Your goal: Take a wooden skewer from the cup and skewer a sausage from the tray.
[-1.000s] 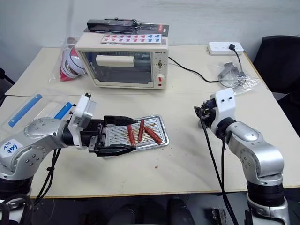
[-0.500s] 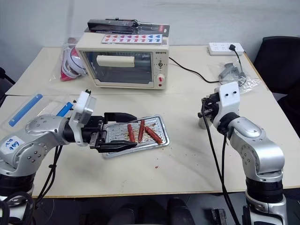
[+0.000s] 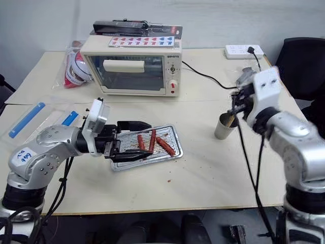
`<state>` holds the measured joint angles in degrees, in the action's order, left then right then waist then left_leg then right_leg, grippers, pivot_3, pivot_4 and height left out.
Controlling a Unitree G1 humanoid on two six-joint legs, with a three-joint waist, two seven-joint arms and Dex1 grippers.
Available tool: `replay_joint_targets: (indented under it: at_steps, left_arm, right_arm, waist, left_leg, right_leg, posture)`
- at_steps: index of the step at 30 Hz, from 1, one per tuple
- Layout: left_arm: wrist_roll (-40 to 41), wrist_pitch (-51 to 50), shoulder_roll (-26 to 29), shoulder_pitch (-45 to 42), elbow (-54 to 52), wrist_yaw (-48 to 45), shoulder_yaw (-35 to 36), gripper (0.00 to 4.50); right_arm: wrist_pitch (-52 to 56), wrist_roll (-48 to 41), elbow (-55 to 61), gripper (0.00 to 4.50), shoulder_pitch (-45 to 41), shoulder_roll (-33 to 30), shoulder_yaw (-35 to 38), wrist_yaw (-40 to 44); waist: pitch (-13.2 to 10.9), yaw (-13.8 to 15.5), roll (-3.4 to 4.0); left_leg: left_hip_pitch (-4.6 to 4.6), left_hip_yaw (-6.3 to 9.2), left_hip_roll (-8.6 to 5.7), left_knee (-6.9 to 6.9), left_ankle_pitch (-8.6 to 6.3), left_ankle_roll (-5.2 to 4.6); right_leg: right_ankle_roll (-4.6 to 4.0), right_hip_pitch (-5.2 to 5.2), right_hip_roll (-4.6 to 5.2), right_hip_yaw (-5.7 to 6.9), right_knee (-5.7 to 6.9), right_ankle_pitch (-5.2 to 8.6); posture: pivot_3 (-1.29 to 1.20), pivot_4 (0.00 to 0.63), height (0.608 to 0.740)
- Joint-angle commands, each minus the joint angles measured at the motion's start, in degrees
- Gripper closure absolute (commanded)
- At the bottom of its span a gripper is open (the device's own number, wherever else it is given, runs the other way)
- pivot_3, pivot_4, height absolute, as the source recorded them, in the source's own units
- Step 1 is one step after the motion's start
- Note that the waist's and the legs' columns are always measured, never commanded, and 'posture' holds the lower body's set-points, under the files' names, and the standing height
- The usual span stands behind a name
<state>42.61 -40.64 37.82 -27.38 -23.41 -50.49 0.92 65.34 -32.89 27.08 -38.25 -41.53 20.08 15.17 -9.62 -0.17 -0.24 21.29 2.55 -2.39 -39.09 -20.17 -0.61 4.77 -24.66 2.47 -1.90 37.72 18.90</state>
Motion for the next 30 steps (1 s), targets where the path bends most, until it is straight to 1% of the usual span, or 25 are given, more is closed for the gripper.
replay_joint_targets:
  at_steps: [1,3,5,9,13,15,16,17,19,20,21,24,30]
  left_arm:
    - [-3.5,3.6,-0.9,0.3,0.0,1.4,-0.5,0.00]
    - [-6.5,5.9,-1.7,1.0,0.6,2.4,-1.2,0.00]
    - [-8.1,7.4,-2.2,1.5,1.2,3.0,-1.4,0.00]
    - [-9.0,8.8,-3.1,1.9,1.5,3.4,-0.9,0.00]
    - [-8.3,8.8,-4.7,1.2,1.7,4.7,0.2,0.00]
    - [-8.5,9.1,-5.8,0.9,1.7,5.8,0.4,0.00]
    - [-8.6,9.3,-6.2,0.9,1.7,6.2,0.4,0.00]
    - [-9.1,9.7,-6.9,0.8,1.9,6.9,0.5,0.00]
    - [-10.3,11.0,-8.2,0.5,2.7,8.7,0.8,0.00]
    - [-10.7,11.5,-8.9,0.2,3.2,9.6,0.9,0.00]
    - [-11.1,12.0,-9.5,-0.1,3.6,10.2,1.0,0.00]
    - [-11.8,13.0,-11.4,-0.9,4.4,11.5,0.5,0.00]
    - [-12.1,13.9,-13.2,-1.0,4.5,12.2,0.5,0.00]
  right_arm:
    - [13.8,-7.4,-1.7,4.45,-8.8,4.3,9.4,-2.6]
    - [23.1,-10.2,-4.5,4.45,-14.6,10.3,15.2,-4.1]
    - [26.8,-13.3,-6.9,4.45,-17.8,14.2,18.3,-6.1]
    - [27.2,-22.4,-10.5,4.45,-18.9,18.9,19.4,-11.8]
    - [27.2,-34.8,-14.4,4.45,-19.1,26.3,23.0,-23.3]
    - [27.2,-41.9,-16.0,4.45,-18.3,31.4,25.0,-30.8]
    - [24.3,-48.6,-16.9,4.45,-16.6,32.0,23.5,-36.2]
    - [19.1,-57.3,-17.3,4.45,-14.1,32.2,20.5,-42.7]
    - [7.8,-73.6,-16.5,4.45,-9.2,30.6,12.6,-54.2]
    - [3.8,-77.8,-15.7,4.45,-7.8,30.7,10.2,-57.6]
    - [0.7,-79.6,-14.7,4.45,-6.9,31.3,8.6,-59.7]
    - [-6.1,-80.1,-11.8,4.45,-4.8,34.3,5.9,-63.0]
    - [-13.8,-80.1,-7.8,4.45,-2.5,39.1,3.9,-67.3]
  waist:
    - [0.0,-0.1,0.00]
    - [0.0,-0.2,0.00]
    - [0.0,-0.2,0.00]
    - [0.0,0.0,0.04]
    - [0.0,-0.2,0.05]
    - [0.0,-0.3,0.06]
    - [0.0,-0.5,0.05]
    - [0.0,-0.6,0.06]
    - [0.0,-0.8,0.06]
    - [0.0,-1.0,0.06]
    - [0.0,-1.3,0.06]
    - [0.0,-1.9,0.06]
    - [0.0,-2.3,0.07]
  left_leg:
    - [-0.01,0.01,0.02,0.00,0.00,0.00]
    - [-0.01,0.00,0.04,0.00,0.00,0.00]
    - [-0.01,-0.02,0.03,0.00,0.00,0.01]
    - [0.14,0.00,0.02,0.01,0.01,0.01]
    - [0.16,-0.01,0.00,-0.01,0.01,0.00]
    - [0.17,0.01,0.02,-0.03,0.01,0.00]
    - [0.17,0.00,0.02,-0.03,0.01,0.00]
    - [0.17,0.00,0.02,-0.03,0.02,0.01]
    - [0.17,0.03,0.02,-0.03,0.02,0.02]
    - [0.17,0.03,0.01,-0.03,0.03,0.01]
    - [0.17,0.03,-0.01,-0.06,0.03,0.00]
    - [0.19,0.00,-0.01,-0.06,0.05,-0.03]
    - [0.19,0.00,0.06,-0.01,0.05,-0.02]
  right_leg:
    - [0.00,0.01,-0.01,0.01,0.00,0.00]
    - [0.00,0.02,-0.03,0.00,0.04,0.00]
    - [0.00,0.00,-0.02,-0.02,0.14,0.00]
    - [0.00,-0.15,0.00,0.01,0.19,0.00]
    - [0.00,-0.15,0.02,0.01,0.18,0.00]
    - [0.00,-0.17,0.02,0.04,0.22,0.00]
    - [0.00,-0.17,0.02,0.04,0.22,0.00]
    - [0.00,-0.17,0.02,0.04,0.24,0.00]
    - [0.00,-0.18,0.02,0.06,0.26,0.00]
    - [0.00,-0.18,0.04,0.06,0.24,0.00]
    - [0.00,-0.17,0.07,0.09,0.24,0.00]
    - [0.02,-0.15,0.06,0.08,0.21,-0.01]
    - [0.02,-0.17,-0.02,0.07,0.20,-0.01]
  posture:
    - [0.00,0.150,0.740]
    - [0.00,0.150,0.740]
    - [0.00,0.150,0.740]
    - [0.00,0.150,0.740]
    - [0.00,0.150,0.740]
    - [0.00,0.150,0.740]
    - [0.00,0.150,0.740]
    - [0.00,0.150,0.740]
    - [0.00,0.150,0.740]
    - [0.00,0.150,0.740]
    - [0.00,0.150,0.740]
    - [0.00,0.150,0.740]
    - [0.00,0.150,0.740]
